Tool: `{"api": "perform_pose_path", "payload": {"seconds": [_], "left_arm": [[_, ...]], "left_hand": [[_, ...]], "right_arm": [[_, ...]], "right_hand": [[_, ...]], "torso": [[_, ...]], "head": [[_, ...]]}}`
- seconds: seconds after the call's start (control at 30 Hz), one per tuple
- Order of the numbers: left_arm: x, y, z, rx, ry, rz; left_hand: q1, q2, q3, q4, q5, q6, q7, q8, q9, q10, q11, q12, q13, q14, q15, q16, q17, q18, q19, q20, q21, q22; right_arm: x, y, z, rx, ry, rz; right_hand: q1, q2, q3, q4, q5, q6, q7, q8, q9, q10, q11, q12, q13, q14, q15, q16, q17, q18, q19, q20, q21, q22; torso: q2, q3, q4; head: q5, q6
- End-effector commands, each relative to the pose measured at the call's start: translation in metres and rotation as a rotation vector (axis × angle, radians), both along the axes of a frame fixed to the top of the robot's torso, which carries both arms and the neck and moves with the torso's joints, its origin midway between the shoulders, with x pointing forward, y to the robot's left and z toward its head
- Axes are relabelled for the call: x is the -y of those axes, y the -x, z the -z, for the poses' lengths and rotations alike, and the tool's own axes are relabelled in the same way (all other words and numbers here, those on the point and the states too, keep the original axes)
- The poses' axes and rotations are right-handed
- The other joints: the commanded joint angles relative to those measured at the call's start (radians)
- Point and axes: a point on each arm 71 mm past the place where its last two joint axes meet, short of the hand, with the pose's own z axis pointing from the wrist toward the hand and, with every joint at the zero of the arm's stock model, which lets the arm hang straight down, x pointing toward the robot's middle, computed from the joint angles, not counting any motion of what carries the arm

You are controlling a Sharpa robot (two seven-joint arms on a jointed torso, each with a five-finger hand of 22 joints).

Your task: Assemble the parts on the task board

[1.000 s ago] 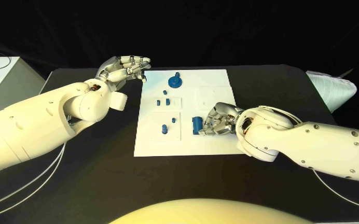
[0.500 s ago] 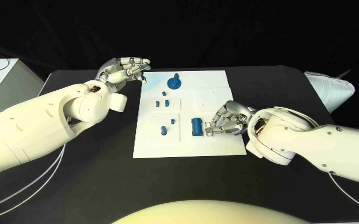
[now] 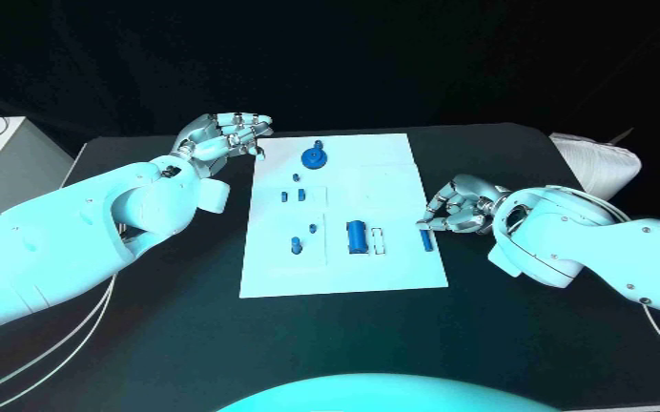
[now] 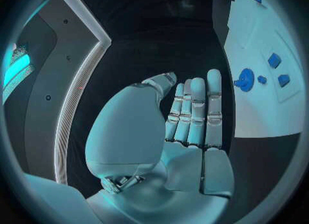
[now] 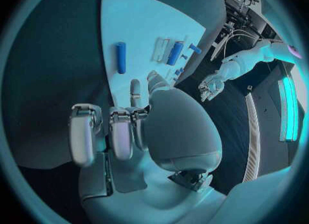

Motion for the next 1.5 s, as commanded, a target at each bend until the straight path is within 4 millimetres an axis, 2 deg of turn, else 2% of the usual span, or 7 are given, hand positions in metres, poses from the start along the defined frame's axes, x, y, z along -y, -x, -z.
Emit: {"api": "perform_pose_path", "payload": {"seconds": [0.03, 0.13, 0.3, 0.77, 1.1, 1.37, 1.5], "left_arm": [[0.003, 0.001, 0.0, 0.005, 0.013, 0.018], [0.003, 0.001, 0.0, 0.004, 0.014, 0.02], [0.003, 0.001, 0.001, 0.002, 0.014, 0.021], [0.003, 0.002, 0.002, -0.002, 0.013, 0.023], [0.002, 0.004, 0.006, -0.011, 0.013, 0.022], [0.002, 0.005, 0.006, -0.011, 0.012, 0.022], [0.001, 0.005, 0.006, -0.011, 0.011, 0.021]], "left_hand": [[0.008, 0.001, -0.003, -0.002, 0.003, 0.003, 0.004, 0.007, -0.001, 0.006, -0.001, -0.007, -0.001, 0.009, 0.0, -0.007, 0.002, 0.006, 0.007, -0.002, -0.005, 0.001], [0.008, 0.001, -0.003, -0.002, 0.003, 0.003, 0.004, 0.007, -0.001, 0.006, -0.001, -0.007, -0.001, 0.009, 0.0, -0.007, 0.002, 0.006, 0.007, -0.002, -0.005, 0.001], [0.007, 0.002, -0.003, -0.001, 0.003, 0.003, 0.004, 0.007, -0.002, 0.006, -0.001, -0.007, -0.002, 0.009, 0.0, -0.007, 0.002, 0.006, 0.006, -0.002, -0.005, 0.001], [0.007, 0.002, -0.003, -0.001, 0.003, 0.003, 0.004, 0.007, -0.002, 0.006, -0.001, -0.007, -0.002, 0.009, 0.0, -0.007, 0.002, 0.006, 0.006, -0.002, -0.005, 0.001], [0.005, 0.002, -0.004, 0.001, 0.003, 0.003, 0.004, 0.007, -0.002, 0.007, 0.0, -0.007, -0.002, 0.009, 0.001, -0.008, 0.002, 0.006, 0.006, -0.001, -0.005, 0.001], [0.005, 0.002, -0.004, 0.001, 0.003, 0.003, 0.004, 0.007, -0.002, 0.007, 0.0, -0.007, -0.002, 0.009, 0.001, -0.008, 0.002, 0.006, 0.006, -0.001, -0.005, 0.001], [0.005, 0.003, -0.004, 0.003, 0.003, 0.003, 0.004, 0.007, -0.002, 0.006, 0.0, -0.008, -0.002, 0.009, 0.001, -0.008, 0.002, 0.006, 0.006, -0.001, -0.006, 0.001]], "right_arm": [[0.007, 0.0, 0.004, -0.03, 0.097, -0.038], [0.011, 0.0, 0.006, -0.039, 0.127, -0.035], [0.012, 0.003, 0.009, -0.054, 0.16, -0.045], [0.003, 0.005, 0.02, -0.054, 0.194, -0.06], [-0.004, 0.002, 0.028, -0.042, 0.209, -0.065], [-0.01, -0.003, 0.03, -0.005, 0.239, -0.079], [-0.012, -0.004, 0.031, 0.008, 0.25, -0.086]], "right_hand": [[-0.011, -0.01, 0.001, 0.002, -0.008, 0.014, -0.002, -0.004, -0.004, 0.103, 0.007, 0.002, 0.263, 0.108, 0.007, 0.004, 0.263, -0.009, 0.075, 0.006, 0.002, 0.217], [-0.03, -0.02, -0.006, 0.003, -0.016, 0.033, -0.007, -0.003, -0.008, 0.103, 0.004, 0.002, 0.263, 0.108, 0.005, 0.004, 0.263, -0.009, 0.075, 0.006, 0.003, 0.218], [-0.068, -0.036, -0.021, 0.004, 0.011, 0.056, -0.014, 0.002, -0.006, 0.103, -0.002, 0.002, 0.263, 0.108, 0.001, 0.004, 0.263, -0.008, 0.075, 0.003, 0.001, 0.218], [-0.116, -0.047, -0.041, 0.006, 0.018, 0.071, -0.022, 0.014, 0.012, 0.103, -0.01, 0.002, 0.263, 0.108, -0.006, 0.004, 0.263, -0.007, 0.073, -0.003, -0.006, 0.216], [-0.111, -0.041, -0.037, 0.004, 0.02, 0.072, -0.025, 0.017, 0.016, 0.102, -0.012, 0.001, 0.262, 0.108, -0.007, 0.004, 0.263, -0.006, 0.073, -0.004, -0.009, 0.215], [-0.059, -0.035, -0.014, 0.0, 0.019, 0.06, -0.026, 0.017, 0.029, 0.102, -0.014, 0.0, 0.261, 0.108, -0.01, 0.004, 0.263, -0.006, 0.072, -0.008, -0.012, 0.215], [-0.027, -0.036, 0.0, -0.002, 0.023, 0.047, -0.021, 0.008, 0.03, 0.102, -0.011, -0.002, 0.261, 0.108, -0.008, 0.004, 0.263, -0.006, 0.072, -0.007, -0.014, 0.214]], "torso": [[-0.001, 0.0005, -0.0023], [-0.001, 0.0006, -0.0015], [0.0, -0.0004, 0.0], [0.001, -0.0022, 0.0014], [0.001, -0.001, 0.0008], [-0.002, -0.002, 0.0025], [-0.001, -0.0013, 0.0006]], "head": [[-0.006, 0.0], [-0.011, 0.001], [-0.015, 0.0], [-0.014, -0.007], [-0.013, -0.014], [-0.011, -0.019], [-0.007, -0.018]]}}
